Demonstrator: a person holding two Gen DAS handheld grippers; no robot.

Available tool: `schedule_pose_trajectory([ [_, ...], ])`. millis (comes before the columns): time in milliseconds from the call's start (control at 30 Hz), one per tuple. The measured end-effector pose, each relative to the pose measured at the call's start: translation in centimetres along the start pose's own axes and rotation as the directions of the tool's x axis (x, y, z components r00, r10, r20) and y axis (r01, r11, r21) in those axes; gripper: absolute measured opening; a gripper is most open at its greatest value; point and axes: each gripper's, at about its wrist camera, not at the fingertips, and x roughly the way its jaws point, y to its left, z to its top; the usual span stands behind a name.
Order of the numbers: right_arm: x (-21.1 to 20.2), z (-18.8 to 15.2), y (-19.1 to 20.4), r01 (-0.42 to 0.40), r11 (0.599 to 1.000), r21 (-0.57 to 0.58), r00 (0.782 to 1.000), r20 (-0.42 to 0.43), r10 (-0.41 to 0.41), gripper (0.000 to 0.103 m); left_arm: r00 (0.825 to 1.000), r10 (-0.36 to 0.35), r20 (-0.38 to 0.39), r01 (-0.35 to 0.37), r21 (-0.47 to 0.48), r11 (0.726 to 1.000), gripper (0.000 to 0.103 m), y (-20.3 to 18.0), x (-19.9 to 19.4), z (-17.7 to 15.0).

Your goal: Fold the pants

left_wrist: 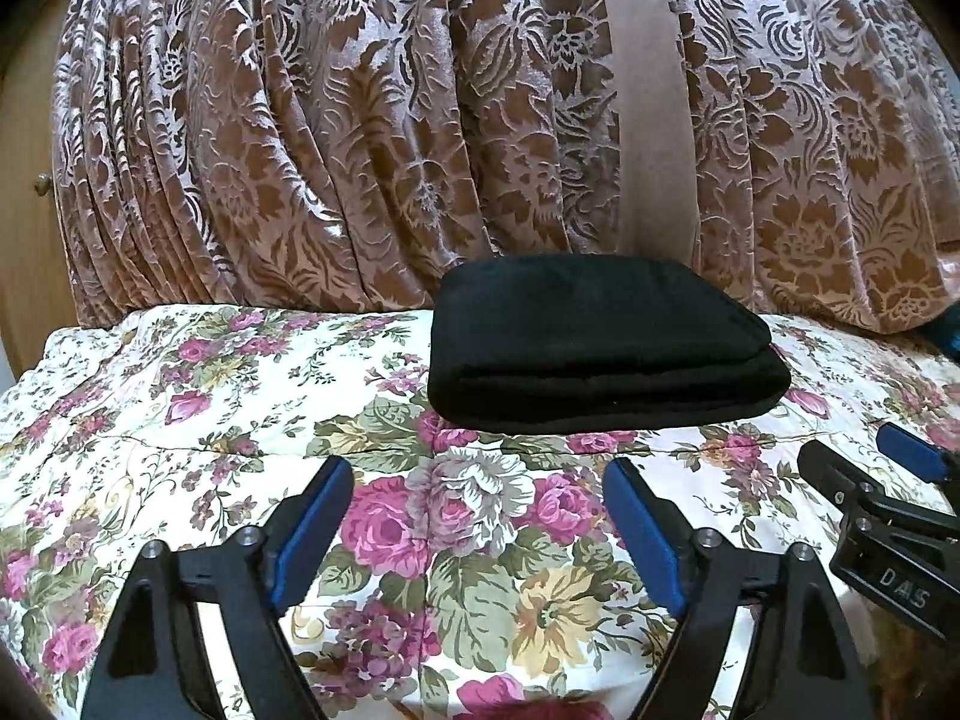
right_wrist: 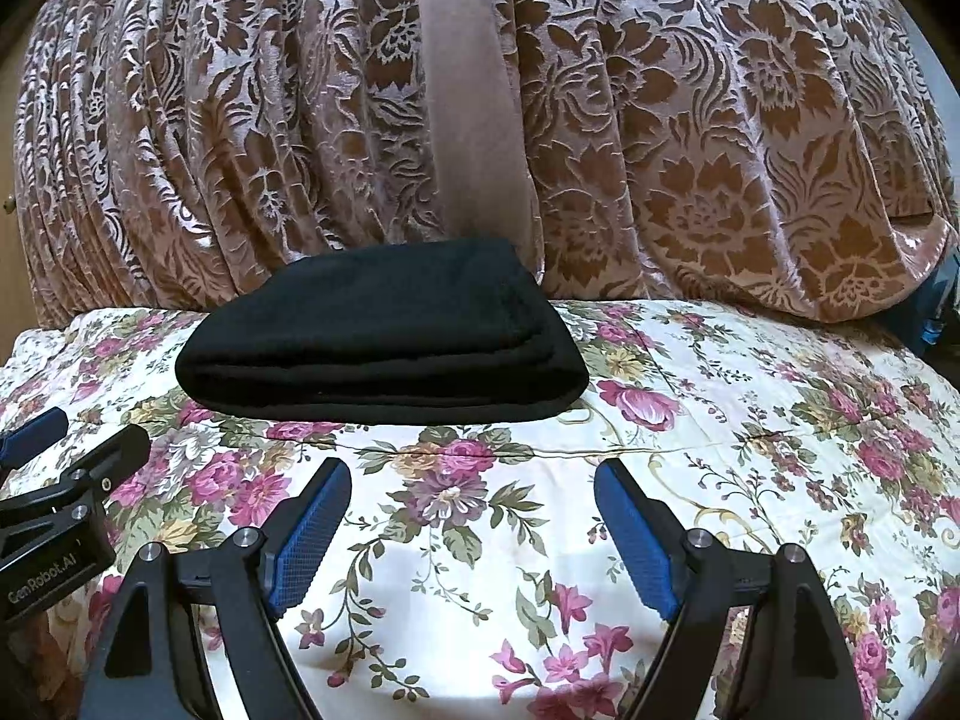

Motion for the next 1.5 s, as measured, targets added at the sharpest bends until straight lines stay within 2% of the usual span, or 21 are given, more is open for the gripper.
schedule_pose_trajectory([
  [533,-0.06,-0.14,-0.63,-0.002,0.999,0.037,1.000,0.006,0.002,0.085,0.999,-0.020,-0.037,0.019,-0.023,1.000,0.083,0.30,0.61,-0.24],
  [1500,0.14,-0.17,-0.69,-0.004,0.999,0.036,1.000,0.002,0.004,0.085,0.999,-0.017,-0.042,0.017,-0.017,1.000,0.083,0.41,0.71,-0.35],
])
